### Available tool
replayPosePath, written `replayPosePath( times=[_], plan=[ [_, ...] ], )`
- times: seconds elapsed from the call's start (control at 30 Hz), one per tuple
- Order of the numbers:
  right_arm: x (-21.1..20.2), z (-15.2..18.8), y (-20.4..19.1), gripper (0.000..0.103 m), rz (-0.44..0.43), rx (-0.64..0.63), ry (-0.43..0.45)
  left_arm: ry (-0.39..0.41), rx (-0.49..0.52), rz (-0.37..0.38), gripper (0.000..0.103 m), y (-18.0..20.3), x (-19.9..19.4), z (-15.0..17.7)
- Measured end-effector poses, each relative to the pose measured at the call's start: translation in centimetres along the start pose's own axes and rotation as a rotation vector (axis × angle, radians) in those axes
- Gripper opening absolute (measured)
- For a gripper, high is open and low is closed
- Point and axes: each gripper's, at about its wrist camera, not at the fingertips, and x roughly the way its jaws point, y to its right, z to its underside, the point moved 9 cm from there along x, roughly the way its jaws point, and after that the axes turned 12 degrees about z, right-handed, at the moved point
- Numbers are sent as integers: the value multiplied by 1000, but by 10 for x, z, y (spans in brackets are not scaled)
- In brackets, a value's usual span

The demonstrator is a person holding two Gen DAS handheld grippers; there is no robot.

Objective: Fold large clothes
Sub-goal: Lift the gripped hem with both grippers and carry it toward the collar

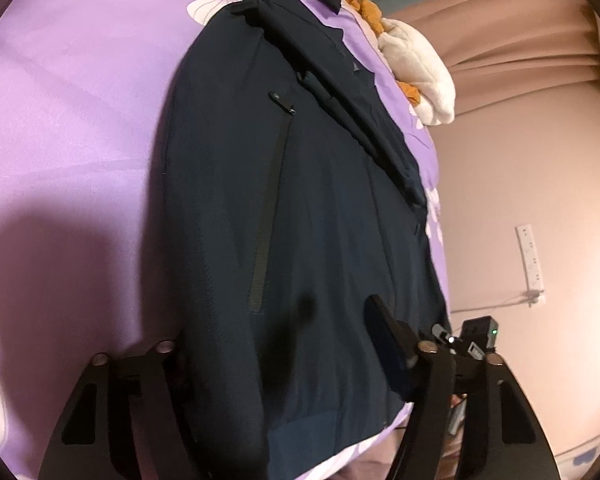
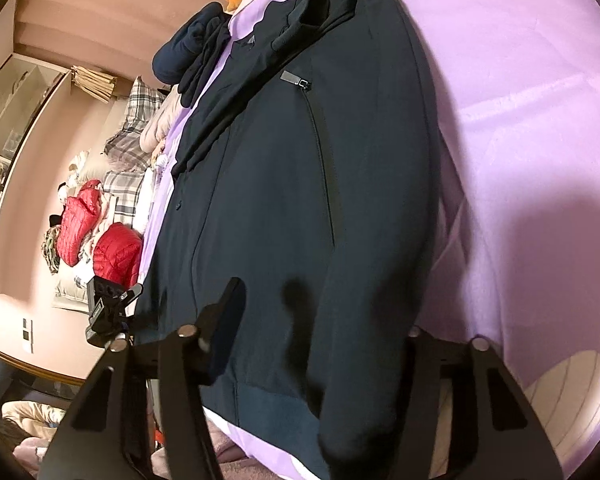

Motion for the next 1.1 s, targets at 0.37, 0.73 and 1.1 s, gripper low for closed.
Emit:
replayPosePath(
  times=[0.37,0.73,1.1],
  plan=[
    [-3,1,16,20,24,18,23,33,-30,-23,16,-14,-14,4],
    [-21,-14,-22,13,-59,-44,113,96,127,39,9,48,-20,-11],
    [-37,-35,-58,12,-172,-78,197,125,224,84,6,85,-12,-25]
  ],
)
